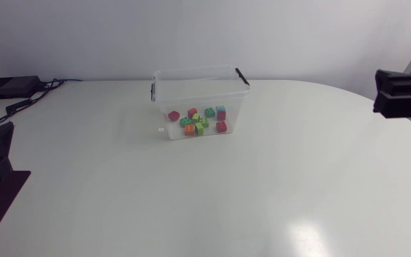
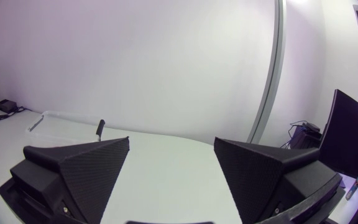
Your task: Place the duplo bricks in the container
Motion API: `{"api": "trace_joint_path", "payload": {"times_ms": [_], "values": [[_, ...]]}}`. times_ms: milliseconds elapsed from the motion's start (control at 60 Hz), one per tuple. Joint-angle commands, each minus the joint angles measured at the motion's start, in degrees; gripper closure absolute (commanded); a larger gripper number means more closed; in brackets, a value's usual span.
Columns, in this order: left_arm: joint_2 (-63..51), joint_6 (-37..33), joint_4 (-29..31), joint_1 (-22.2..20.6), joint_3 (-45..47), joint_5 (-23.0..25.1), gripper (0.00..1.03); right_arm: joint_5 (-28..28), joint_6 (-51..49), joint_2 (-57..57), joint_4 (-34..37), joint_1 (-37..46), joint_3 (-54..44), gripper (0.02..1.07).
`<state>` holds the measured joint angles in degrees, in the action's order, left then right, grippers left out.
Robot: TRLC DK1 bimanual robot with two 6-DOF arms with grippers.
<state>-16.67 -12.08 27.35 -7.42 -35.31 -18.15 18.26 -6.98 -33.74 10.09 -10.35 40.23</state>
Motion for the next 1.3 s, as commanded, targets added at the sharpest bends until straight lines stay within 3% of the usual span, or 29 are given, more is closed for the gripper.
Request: {"api": "trace_joint_path", "payload": {"times_ms": [0,450,1283], "values": [[1.7,-0.9,-1.0,0.6,2.1,-0.3,0.04,0.4,-2.2,3.9,-0.2,1.6,-3.8,0.08],[6.1,-4.4,-5.3,0.8,7.1,0.1,0.05,0.2,-5.5,24.9,0.4,3.4,-16.6,0.08],[15.3,9.9,-24.4,6.5,31.5,15.7,0.05,-15.8,5.3,32.6,-8.7,9.4,-37.1,0.08]]}}
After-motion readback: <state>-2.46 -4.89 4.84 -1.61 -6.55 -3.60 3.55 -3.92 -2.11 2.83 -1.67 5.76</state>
